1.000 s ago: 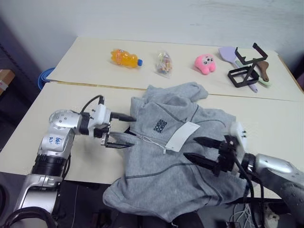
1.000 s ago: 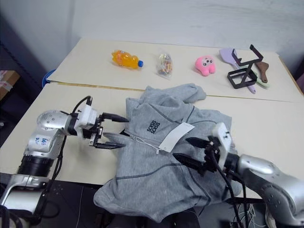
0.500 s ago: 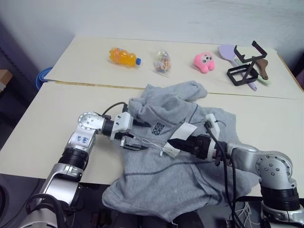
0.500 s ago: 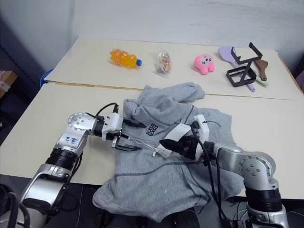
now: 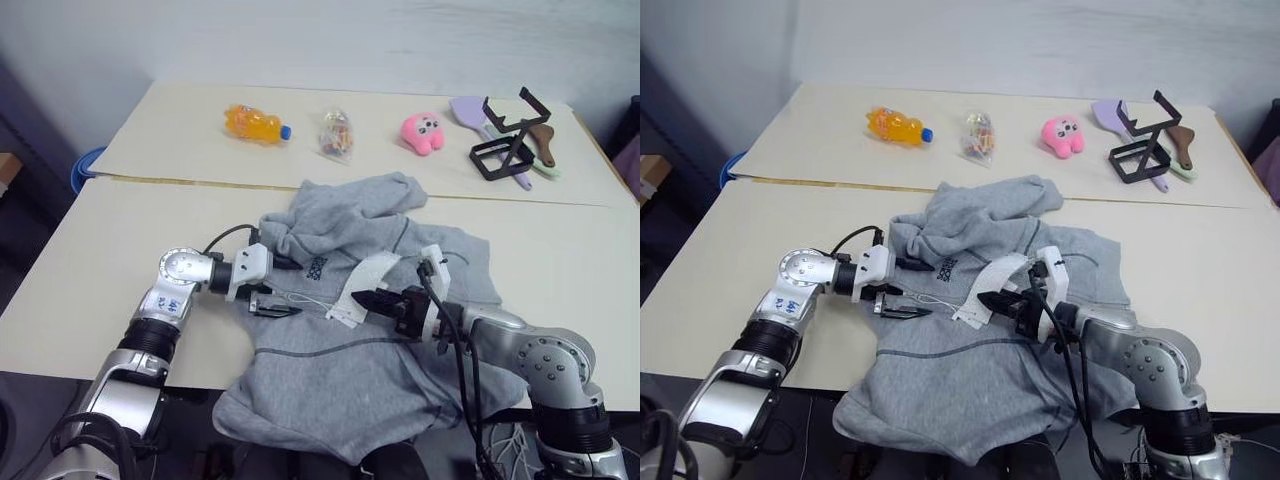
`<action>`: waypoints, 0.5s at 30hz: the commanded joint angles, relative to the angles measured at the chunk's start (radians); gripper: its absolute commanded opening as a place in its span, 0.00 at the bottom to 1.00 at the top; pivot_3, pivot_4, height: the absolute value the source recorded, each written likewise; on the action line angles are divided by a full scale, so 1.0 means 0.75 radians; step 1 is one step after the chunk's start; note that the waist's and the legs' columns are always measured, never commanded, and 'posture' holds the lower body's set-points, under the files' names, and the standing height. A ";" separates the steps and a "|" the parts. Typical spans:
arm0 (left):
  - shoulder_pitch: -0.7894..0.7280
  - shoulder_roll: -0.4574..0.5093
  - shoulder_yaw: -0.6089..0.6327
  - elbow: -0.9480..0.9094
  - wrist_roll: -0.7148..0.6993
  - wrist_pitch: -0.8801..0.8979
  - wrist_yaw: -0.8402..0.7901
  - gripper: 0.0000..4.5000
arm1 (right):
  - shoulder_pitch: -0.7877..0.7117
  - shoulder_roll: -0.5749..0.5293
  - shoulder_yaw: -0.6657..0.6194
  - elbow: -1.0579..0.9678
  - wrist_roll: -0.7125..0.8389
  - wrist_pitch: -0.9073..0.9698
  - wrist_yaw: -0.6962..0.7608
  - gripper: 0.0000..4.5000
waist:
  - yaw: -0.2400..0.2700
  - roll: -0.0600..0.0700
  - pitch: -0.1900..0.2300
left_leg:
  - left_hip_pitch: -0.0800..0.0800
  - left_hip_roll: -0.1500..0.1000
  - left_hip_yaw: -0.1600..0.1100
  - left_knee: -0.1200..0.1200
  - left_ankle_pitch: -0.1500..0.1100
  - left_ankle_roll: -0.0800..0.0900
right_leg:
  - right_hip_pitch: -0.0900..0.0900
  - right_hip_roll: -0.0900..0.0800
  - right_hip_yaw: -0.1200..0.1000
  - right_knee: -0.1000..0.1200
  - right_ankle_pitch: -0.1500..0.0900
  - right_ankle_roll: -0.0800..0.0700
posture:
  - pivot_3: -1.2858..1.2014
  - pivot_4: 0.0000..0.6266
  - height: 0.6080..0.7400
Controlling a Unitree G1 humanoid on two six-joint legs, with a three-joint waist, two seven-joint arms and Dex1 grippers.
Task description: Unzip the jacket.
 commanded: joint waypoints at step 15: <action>0.136 0.025 -0.016 -0.070 0.039 0.081 0.030 1.00 | 0.312 -0.256 -0.235 -0.055 -0.870 -0.917 0.231 0.01 | 0.002 -0.001 0.000 | 0.001 -0.001 0.001 0.000 0.000 0.000 | 0.000 0.000 0.000 0.000 0.000 0.000 | 0.52 0.24 1.00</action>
